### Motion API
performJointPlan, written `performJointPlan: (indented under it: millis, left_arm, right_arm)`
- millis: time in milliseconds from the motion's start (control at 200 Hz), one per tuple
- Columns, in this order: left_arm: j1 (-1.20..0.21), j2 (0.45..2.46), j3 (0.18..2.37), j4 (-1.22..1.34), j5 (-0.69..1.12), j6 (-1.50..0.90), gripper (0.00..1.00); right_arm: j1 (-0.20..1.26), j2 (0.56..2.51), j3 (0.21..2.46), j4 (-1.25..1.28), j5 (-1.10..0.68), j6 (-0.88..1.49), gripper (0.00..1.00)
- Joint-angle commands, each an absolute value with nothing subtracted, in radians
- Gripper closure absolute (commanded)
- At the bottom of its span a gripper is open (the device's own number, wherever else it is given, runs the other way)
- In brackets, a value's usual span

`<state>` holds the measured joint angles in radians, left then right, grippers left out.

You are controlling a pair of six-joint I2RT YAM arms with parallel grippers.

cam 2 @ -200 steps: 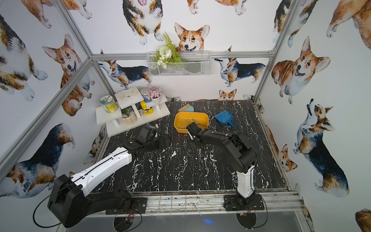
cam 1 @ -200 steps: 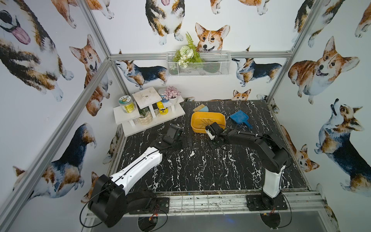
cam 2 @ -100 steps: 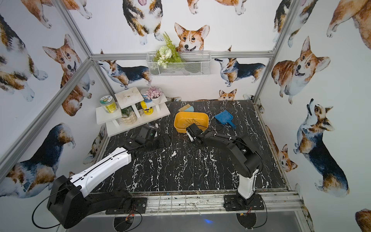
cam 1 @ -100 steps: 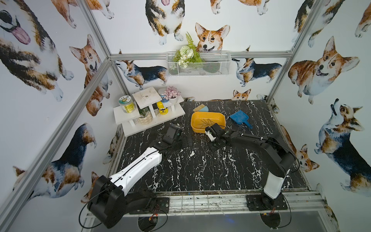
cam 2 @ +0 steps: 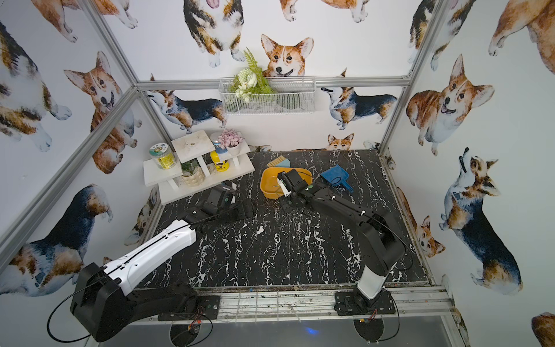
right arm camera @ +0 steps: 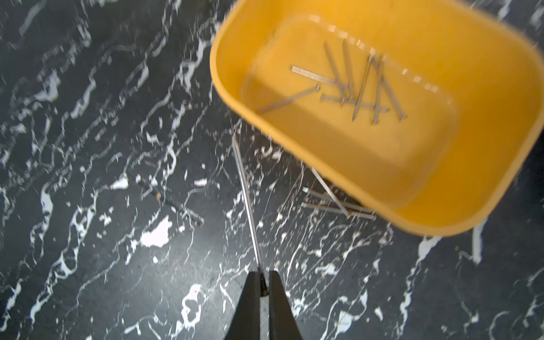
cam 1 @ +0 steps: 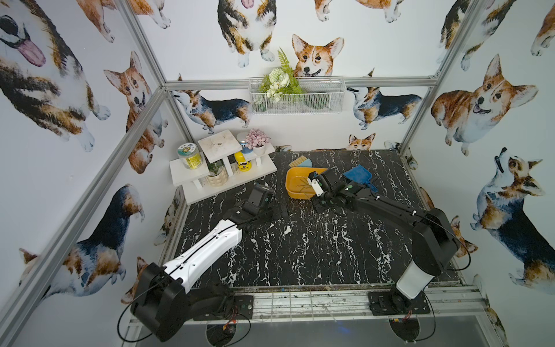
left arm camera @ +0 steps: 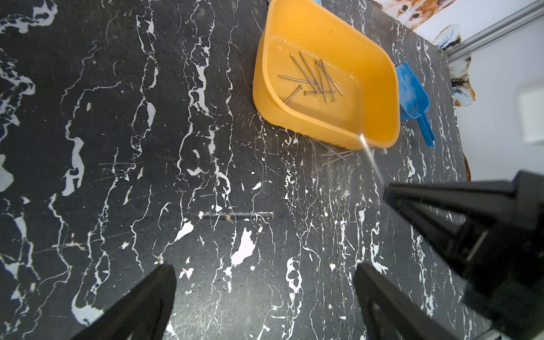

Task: Put the nails on the desktop into the storage box
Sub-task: Place the nail in the storage box.

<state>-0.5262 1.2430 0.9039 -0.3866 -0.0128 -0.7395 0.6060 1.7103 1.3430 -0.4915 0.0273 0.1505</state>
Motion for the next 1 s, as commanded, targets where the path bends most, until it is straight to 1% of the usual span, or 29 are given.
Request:
performJointPlan:
  millis: [0,260,340,375,455,500,561,691,996]
  left_arm:
    - [-0.526,1.243,0.918,-0.393,-0.02,-0.733,0.0]
    - [-0.525,1.238,0.922,-0.405,-0.018,-0.735,0.0]
    - [-0.524,1.232,0.919,-0.406,-0.019,-0.738,0.0]
    - [-0.525,1.23,0.918,-0.406,-0.018,-0.739,0.0]
    - [-0.525,1.229,0.917,-0.408,-0.02,-0.739,0.0]
    - [-0.525,1.229,0.918,-0.41,-0.018,-0.739,0.0]
    - [-0.524,1.227,0.917,-0.411,-0.02,-0.738,0.0]
    - [-0.523,1.229,0.92,-0.414,-0.021,-0.735,0.0]
    - [-0.524,1.226,0.918,-0.406,-0.02,-0.733,0.0]
  right_arm:
    - [0.569,1.768,1.437,-0.543,0.025,0.12,1.0]
    - [0.496,2.001,1.701,-0.589,0.003,0.104,1.0]
    - [0.483,2.064,1.768,-0.601,0.0,0.11,0.88]
    - [0.48,2.087,1.796,-0.605,-0.006,0.112,0.8]
    - [0.478,2.118,1.845,-0.616,-0.008,0.118,0.66]
    - [0.477,2.122,1.864,-0.623,-0.011,0.12,0.59]
    - [0.478,2.116,1.867,-0.624,-0.011,0.121,0.55]
    - [0.477,2.049,1.798,-0.605,-0.01,0.124,0.52]
    - [0.478,1.743,1.381,-0.464,0.0,0.145,0.53]
